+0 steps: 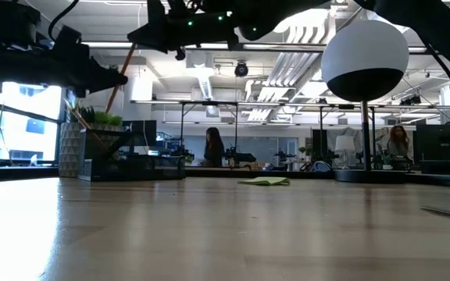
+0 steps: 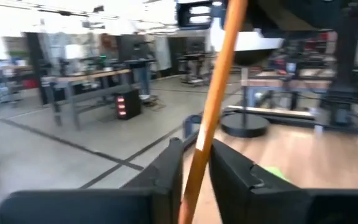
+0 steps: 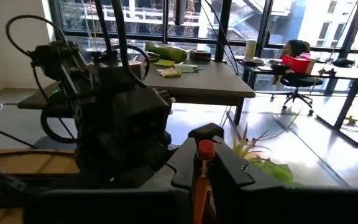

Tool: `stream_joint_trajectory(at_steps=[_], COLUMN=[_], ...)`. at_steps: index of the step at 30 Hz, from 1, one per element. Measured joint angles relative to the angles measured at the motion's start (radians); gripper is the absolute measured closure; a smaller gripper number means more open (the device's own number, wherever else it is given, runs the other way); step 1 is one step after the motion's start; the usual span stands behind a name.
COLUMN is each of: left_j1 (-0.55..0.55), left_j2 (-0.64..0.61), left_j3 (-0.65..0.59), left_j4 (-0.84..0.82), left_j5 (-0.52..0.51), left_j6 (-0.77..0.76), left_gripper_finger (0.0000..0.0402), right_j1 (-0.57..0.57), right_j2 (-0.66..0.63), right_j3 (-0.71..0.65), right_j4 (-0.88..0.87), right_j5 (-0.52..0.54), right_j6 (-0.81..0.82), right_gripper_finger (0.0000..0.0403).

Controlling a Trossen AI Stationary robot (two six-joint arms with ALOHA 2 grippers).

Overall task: Pick and place office supplies into organizer
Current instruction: Put the yellow pencil into the desk organizer

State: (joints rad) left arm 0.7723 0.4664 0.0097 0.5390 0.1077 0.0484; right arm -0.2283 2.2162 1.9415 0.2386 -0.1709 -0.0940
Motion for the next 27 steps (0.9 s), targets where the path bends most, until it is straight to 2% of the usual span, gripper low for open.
stream_joint_trajectory(at_steps=[6,12,15,21,27], left_j1=[0.0,0.0,0.0,0.0,0.0], left_j2=[0.0,0.0,0.0,-0.007,-0.037], left_j3=[0.013,0.123,0.18,0.253,0.321], left_j4=[-0.012,-0.242,-0.334,-0.4,-0.494], left_j5=[-0.085,-0.155,-0.158,-0.111,-0.101], left_j6=[0.0,0.032,0.042,0.031,0.03], left_gripper_finger=[0.0258,0.0176,0.0146,0.0126,0.0149], right_j1=[-0.006,-0.015,-0.025,-0.047,-0.055], right_j2=[0.008,0.024,0.025,0.073,0.124], right_j3=[0.0,0.0,0.0,0.0,-0.001], right_j4=[0.007,0.019,0.027,0.053,0.053], right_j5=[0.054,0.102,0.113,0.081,0.062], right_j6=[-0.017,-0.02,-0.017,0.067,0.097], right_gripper_finger=[0.0394,0.0397,0.0398,0.0398,0.0398])
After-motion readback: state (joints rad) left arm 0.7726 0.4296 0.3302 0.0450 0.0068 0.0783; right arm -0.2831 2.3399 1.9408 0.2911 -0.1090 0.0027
